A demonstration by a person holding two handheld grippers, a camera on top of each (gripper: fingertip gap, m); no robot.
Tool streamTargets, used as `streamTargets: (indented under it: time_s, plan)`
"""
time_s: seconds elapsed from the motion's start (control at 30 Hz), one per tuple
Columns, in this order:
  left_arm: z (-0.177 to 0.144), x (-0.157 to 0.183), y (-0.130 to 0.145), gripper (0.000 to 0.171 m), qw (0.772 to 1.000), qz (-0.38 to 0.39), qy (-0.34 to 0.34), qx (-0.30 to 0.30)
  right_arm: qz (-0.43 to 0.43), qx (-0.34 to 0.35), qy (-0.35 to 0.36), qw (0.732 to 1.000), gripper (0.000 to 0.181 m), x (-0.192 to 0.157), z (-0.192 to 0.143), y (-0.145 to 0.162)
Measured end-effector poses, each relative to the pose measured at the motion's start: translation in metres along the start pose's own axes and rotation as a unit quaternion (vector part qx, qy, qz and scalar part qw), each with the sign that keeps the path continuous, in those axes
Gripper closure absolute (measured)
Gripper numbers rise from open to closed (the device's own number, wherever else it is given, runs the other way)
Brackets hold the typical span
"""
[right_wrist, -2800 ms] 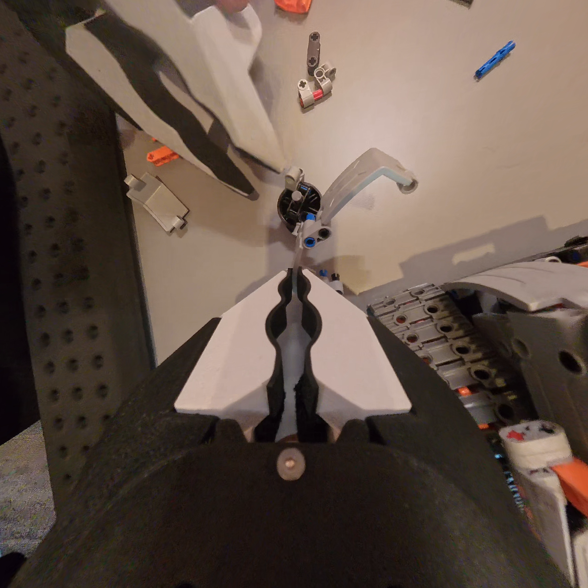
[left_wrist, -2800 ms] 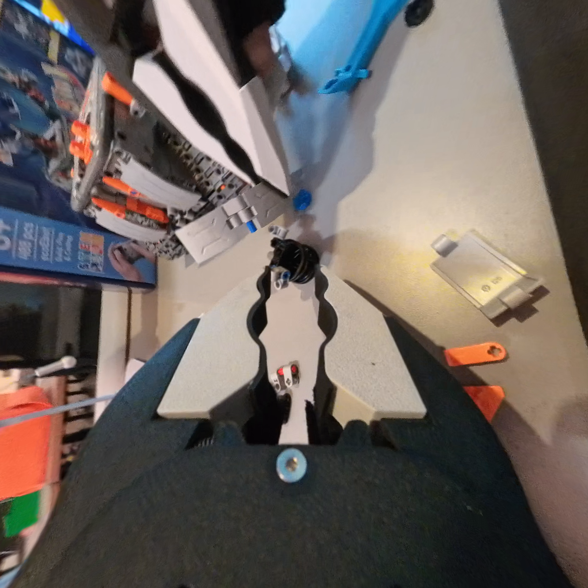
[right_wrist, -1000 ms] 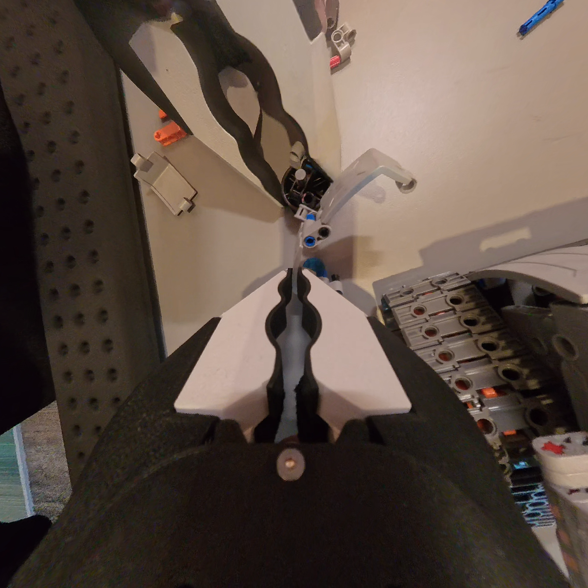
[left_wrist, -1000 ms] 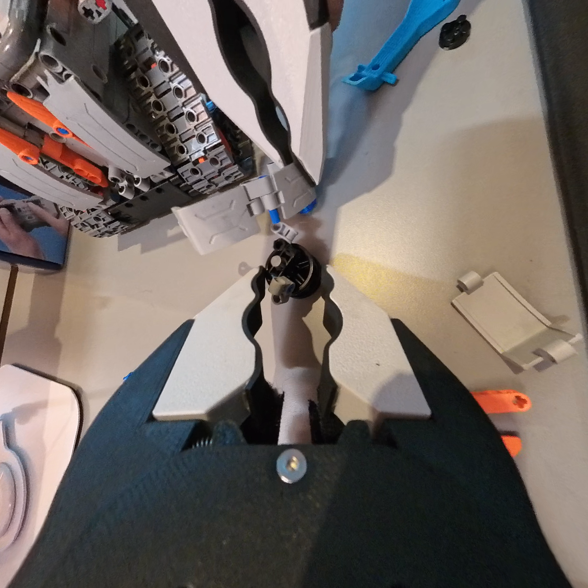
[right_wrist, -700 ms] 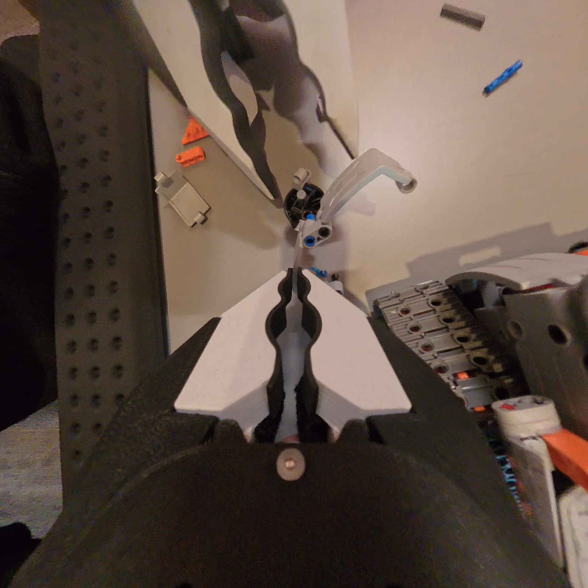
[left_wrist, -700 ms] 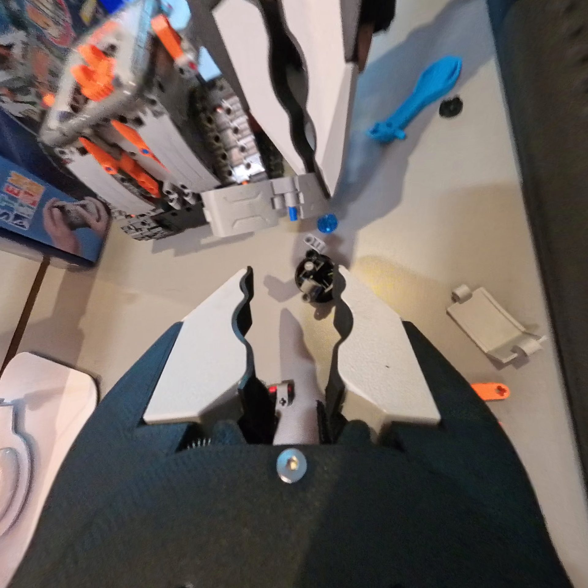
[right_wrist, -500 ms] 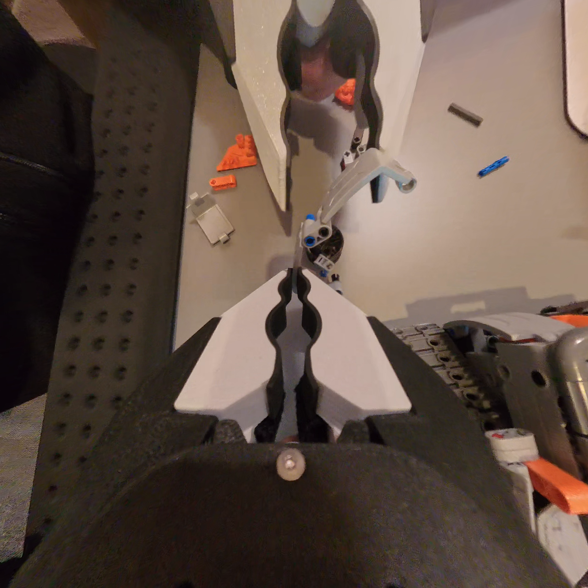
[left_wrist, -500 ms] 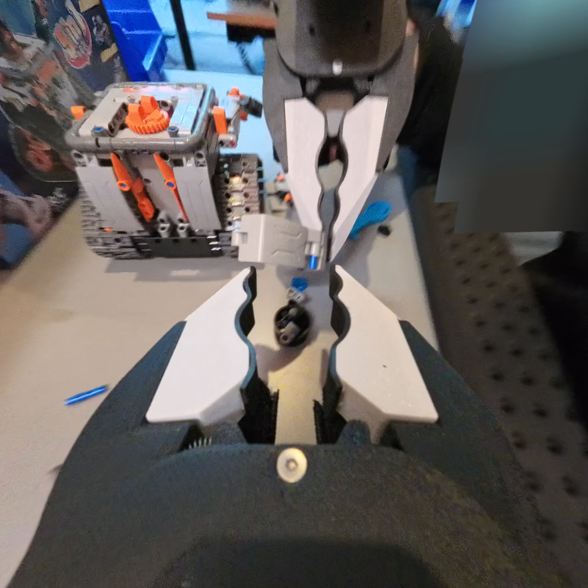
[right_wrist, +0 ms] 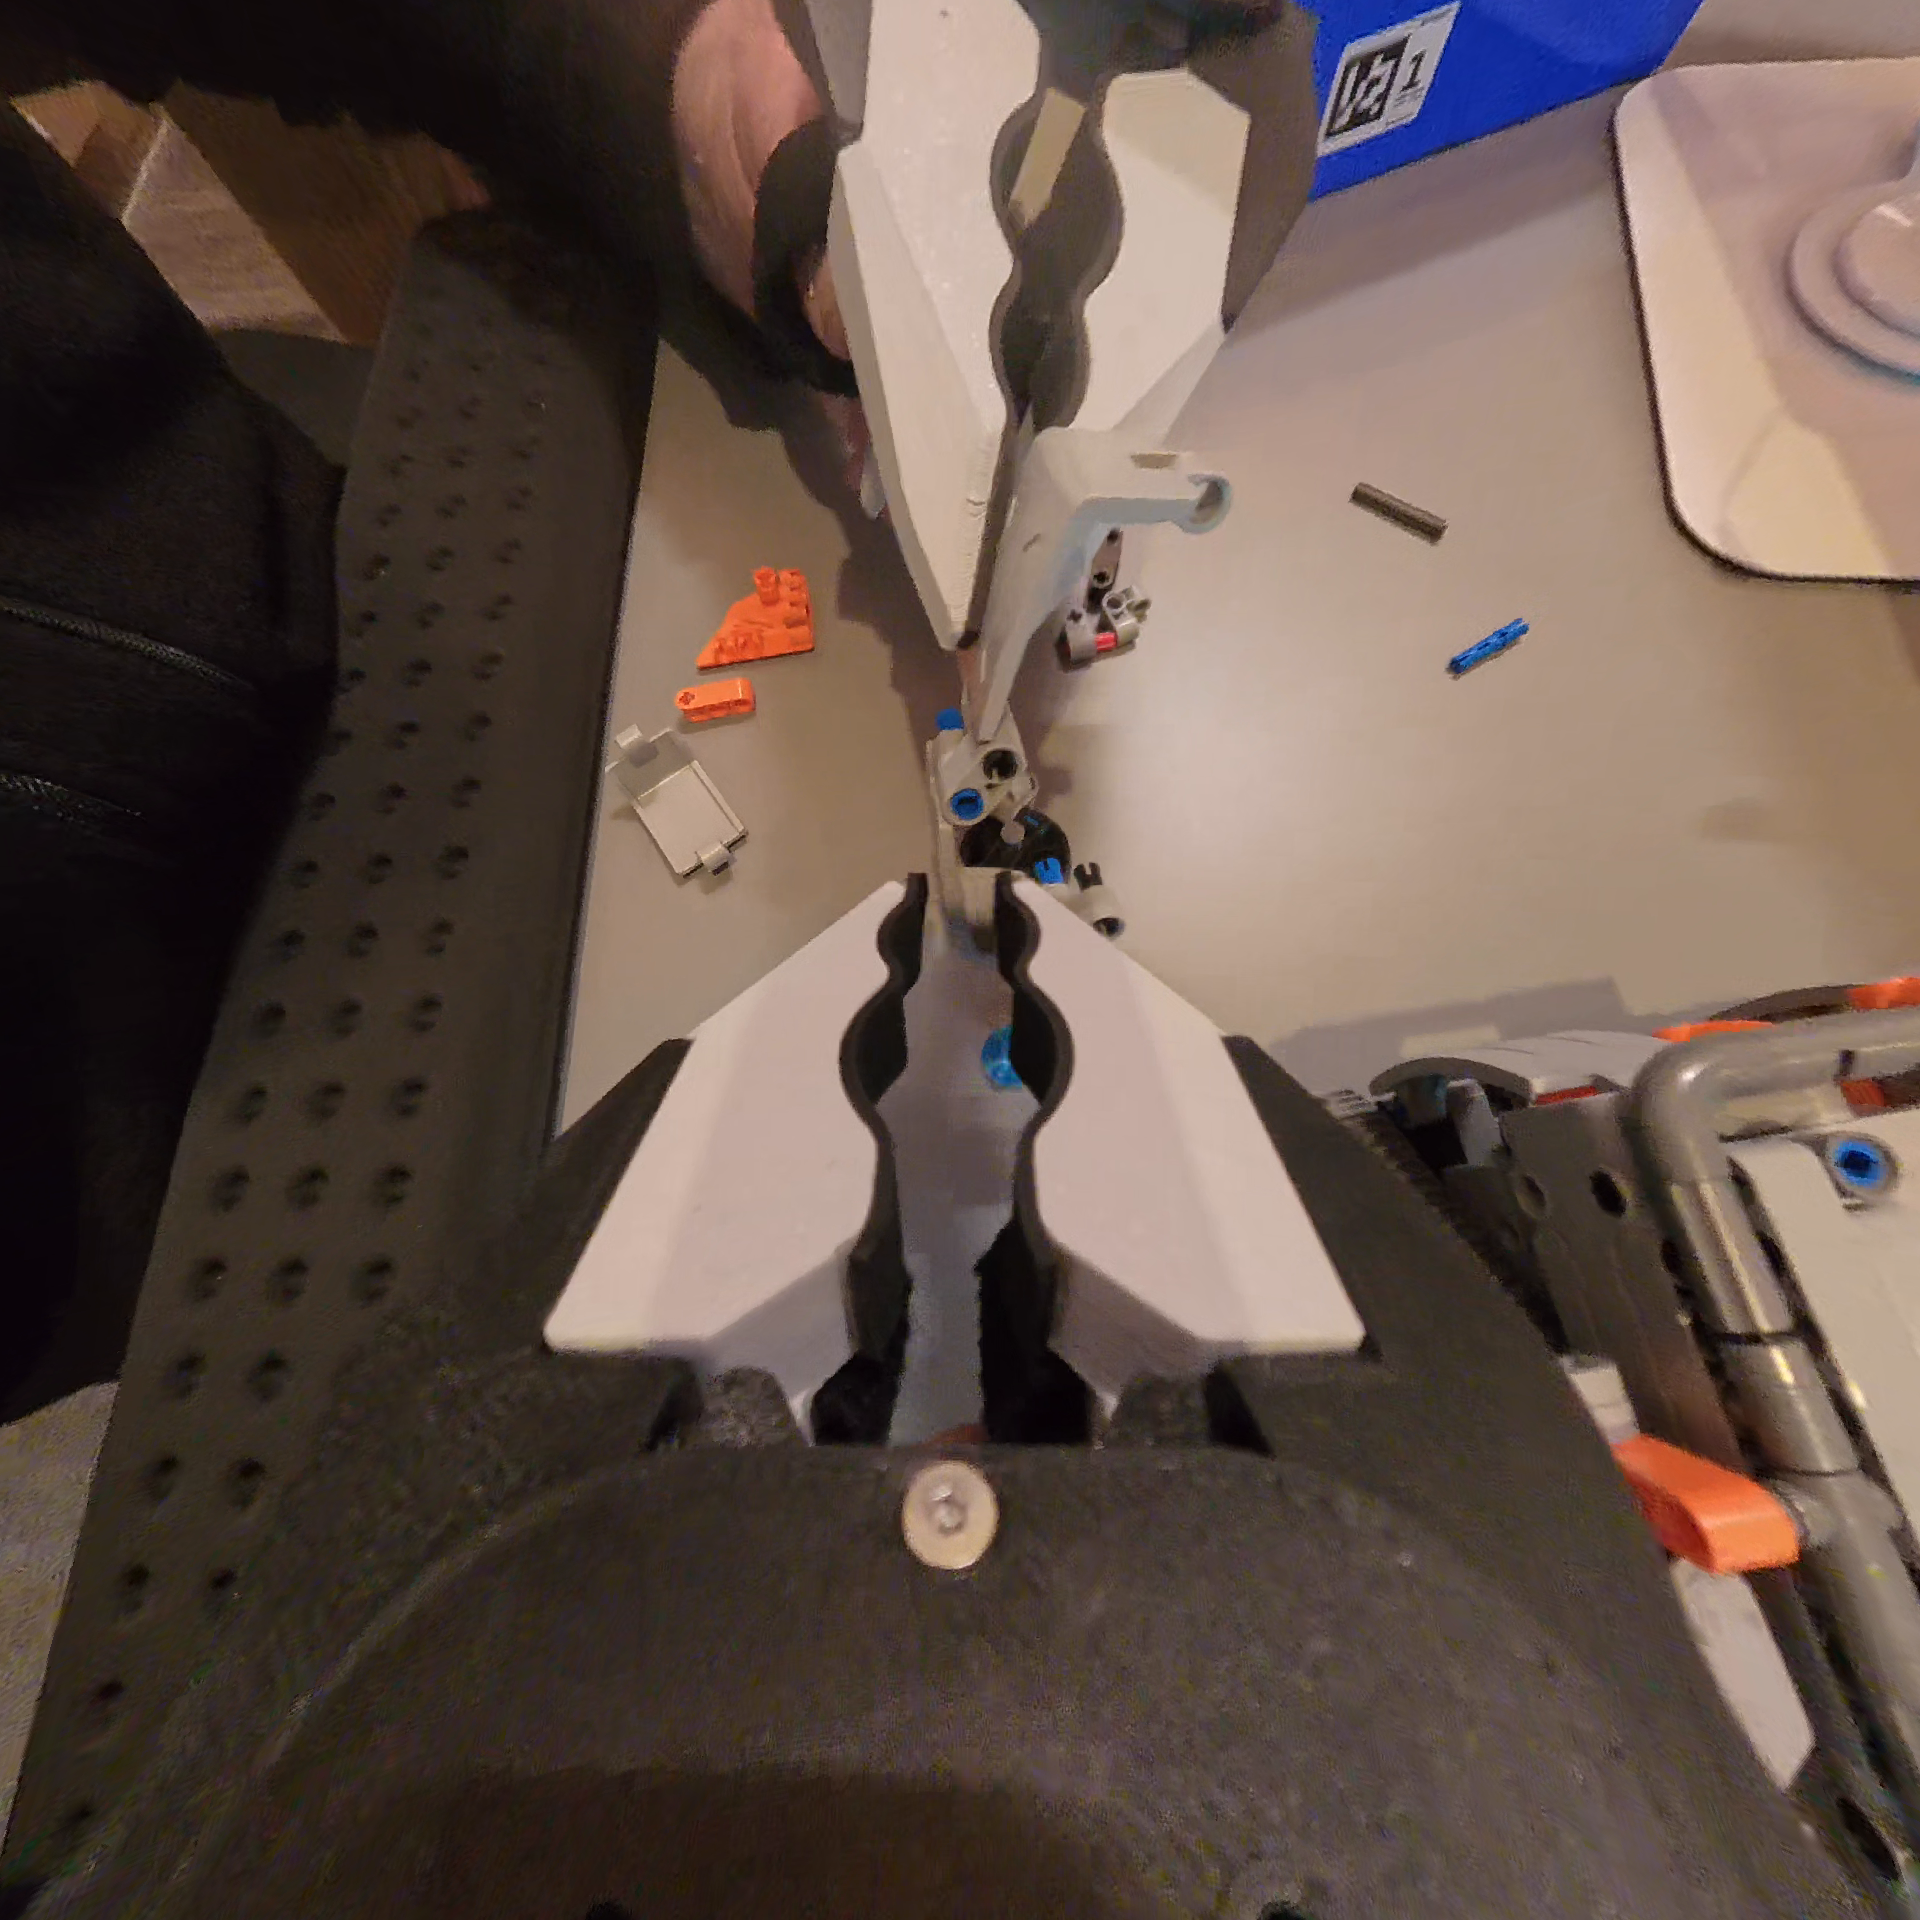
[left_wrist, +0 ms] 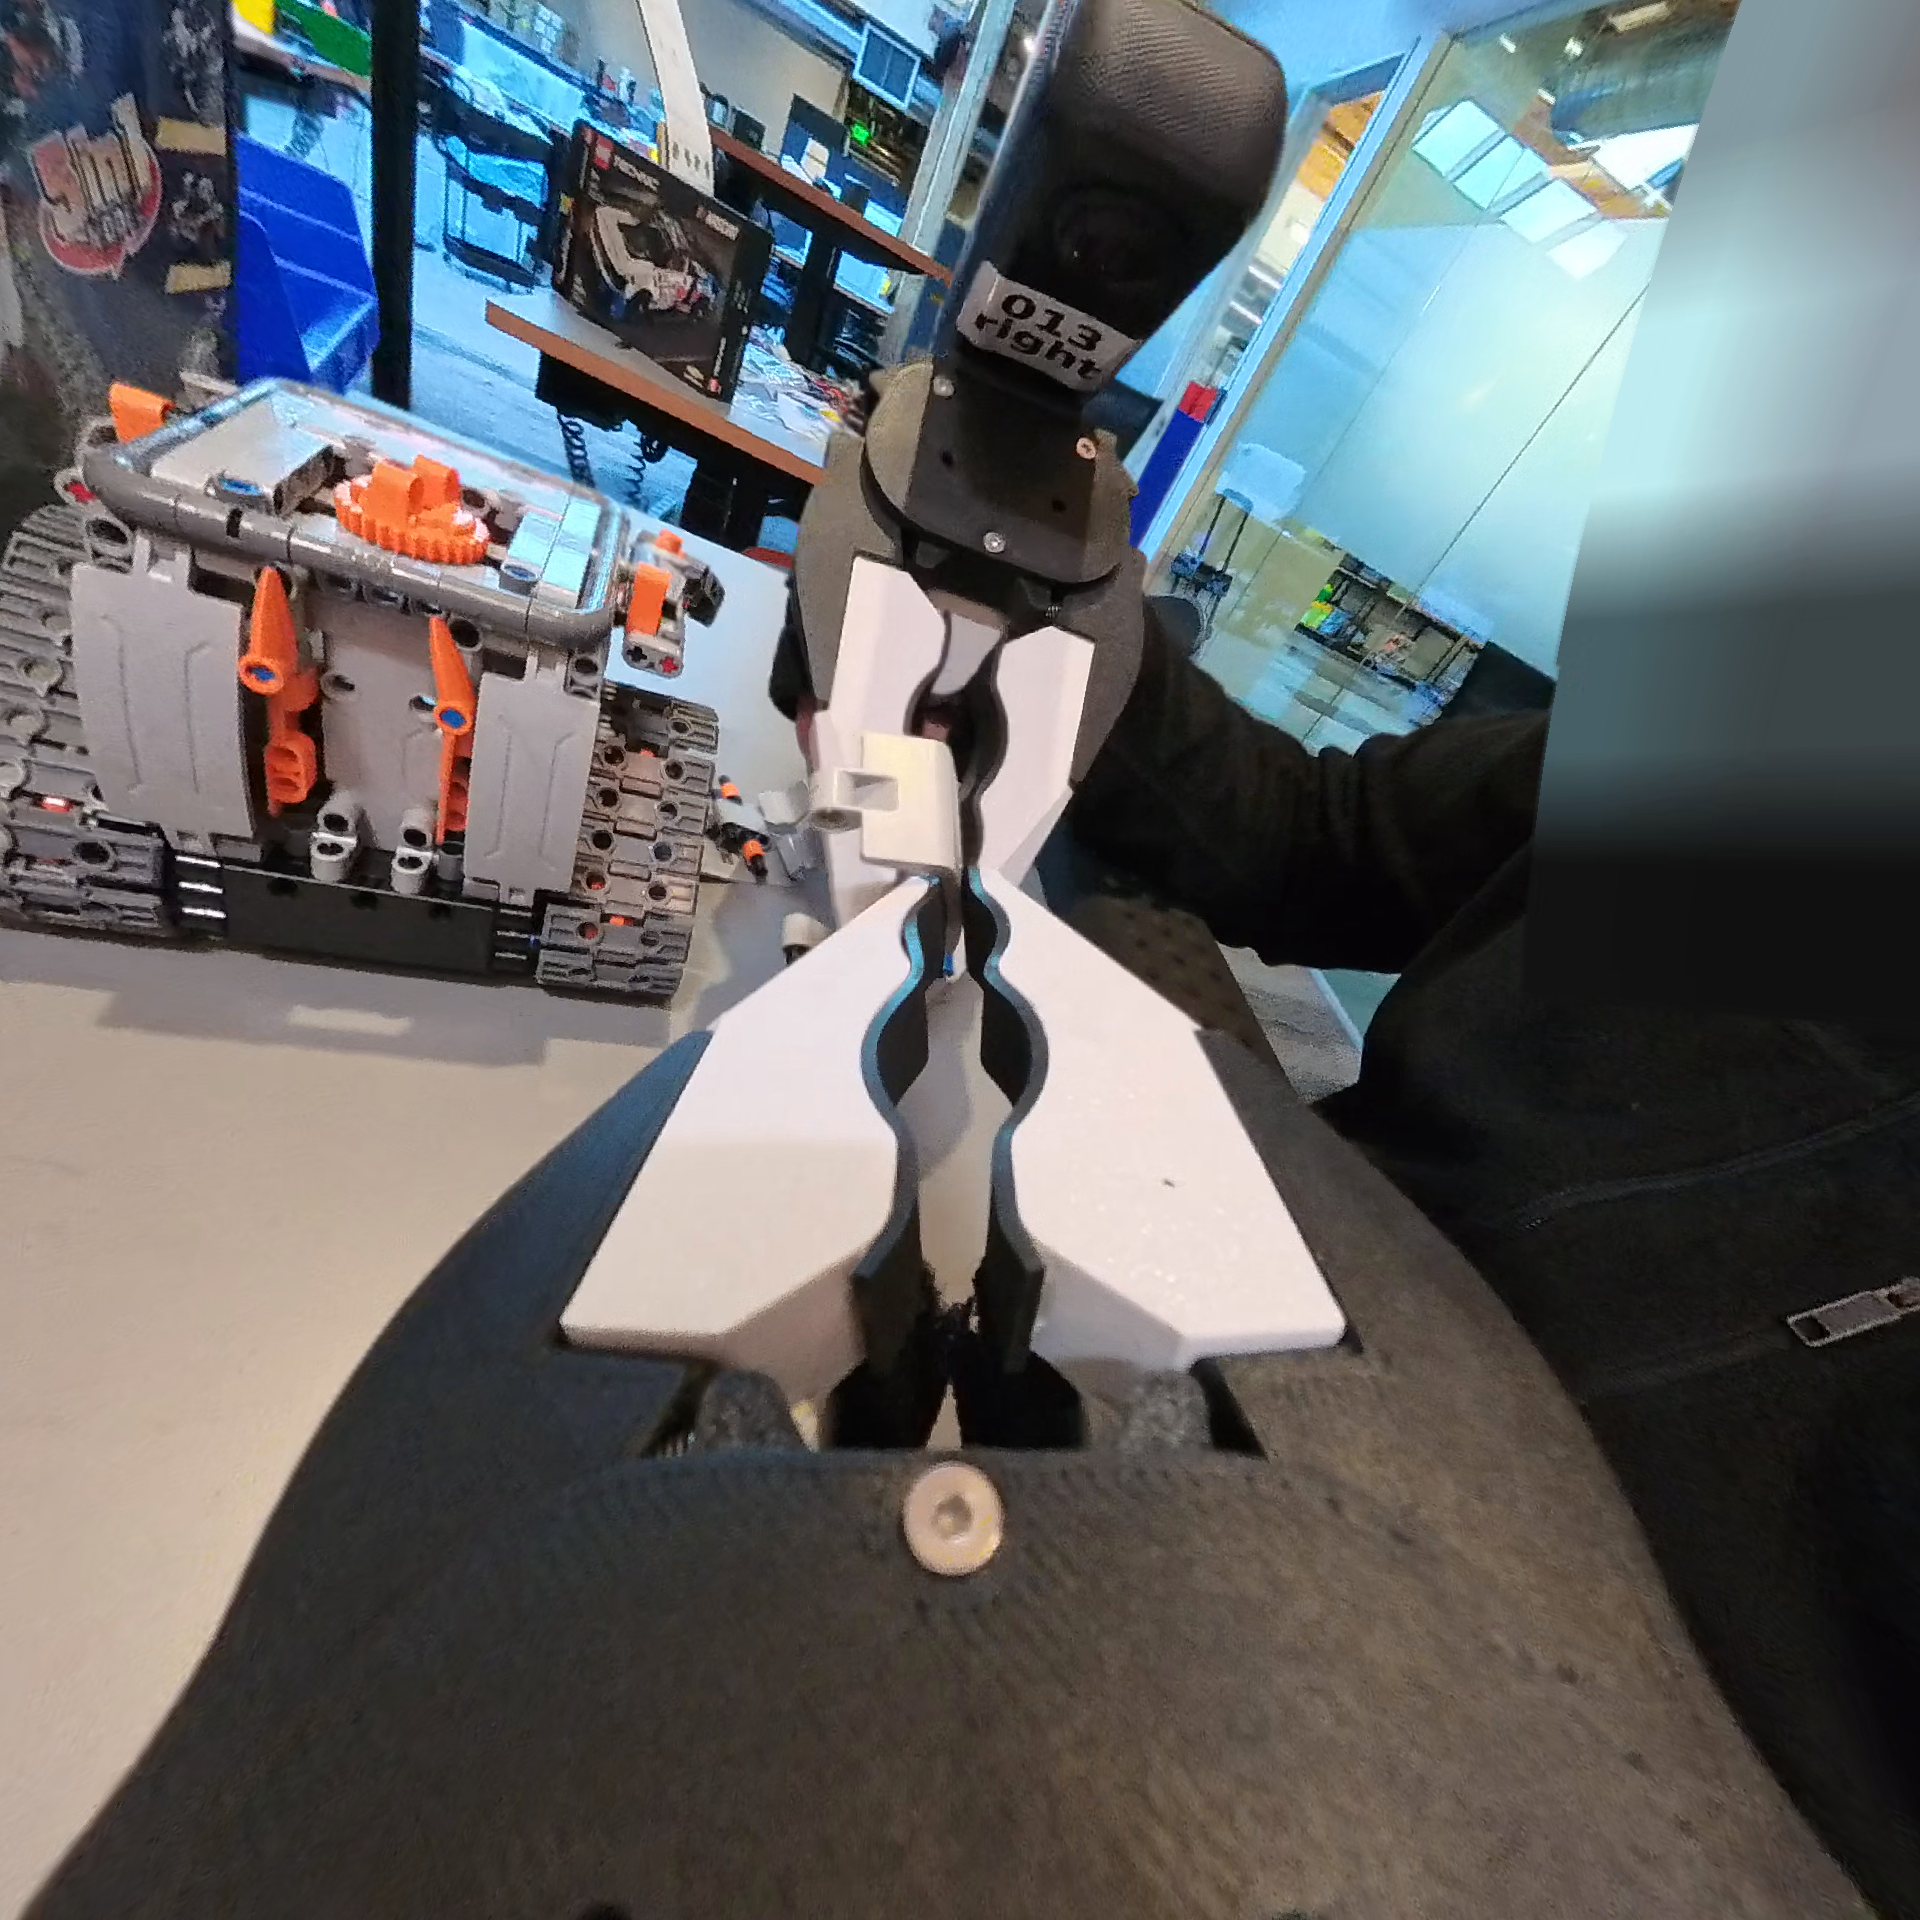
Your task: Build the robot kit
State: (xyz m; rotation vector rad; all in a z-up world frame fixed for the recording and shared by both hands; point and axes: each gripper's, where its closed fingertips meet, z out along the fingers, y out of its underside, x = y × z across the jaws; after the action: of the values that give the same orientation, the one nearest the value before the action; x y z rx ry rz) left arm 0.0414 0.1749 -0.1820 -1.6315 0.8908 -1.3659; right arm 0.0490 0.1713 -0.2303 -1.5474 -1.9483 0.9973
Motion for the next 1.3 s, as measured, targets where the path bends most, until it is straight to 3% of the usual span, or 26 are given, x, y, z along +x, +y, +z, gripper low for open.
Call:
streamTargets:
  time_s: [0.13,0.27,0.43,0.6,0.7,0.87,1.03,1.3]
  plan:
    - [-0.001,-0.001,-0.007,0.171,1.000,0.009,-0.007,0.009,0.014,0.020,-0.001,1.000,0.159,0.001,-0.007,-0.005]
    - [-0.002,-0.001,-0.008,0.171,0.998,0.053,-0.030,0.005,0.031,0.073,-0.007,0.997,0.158,0.003,-0.015,-0.020]
    - [0.007,0.005,0.000,0.171,0.987,0.140,-0.064,-0.037,0.022,0.103,-0.011,0.994,0.174,0.000,-0.012,-0.033]
    - [0.008,0.002,0.003,0.169,0.986,0.144,-0.074,-0.044,0.013,0.091,0.003,0.996,0.175,0.003,-0.014,-0.029]
    - [0.003,-0.011,0.021,0.133,0.982,0.126,-0.097,-0.098,0.015,0.072,0.013,0.997,0.175,0.007,-0.014,-0.020]
    - [-0.010,-0.037,0.062,0.115,0.955,0.126,-0.166,-0.211,0.011,0.008,0.030,0.999,0.175,0.015,-0.008,0.003]
    - [-0.010,-0.047,0.095,0.116,0.930,0.134,-0.178,-0.294,0.012,-0.038,0.024,0.999,0.175,0.013,0.003,0.017]
    - [-0.001,-0.048,0.112,0.143,0.923,0.144,-0.163,-0.318,0.017,-0.073,0.016,0.997,0.175,0.013,0.016,0.028]
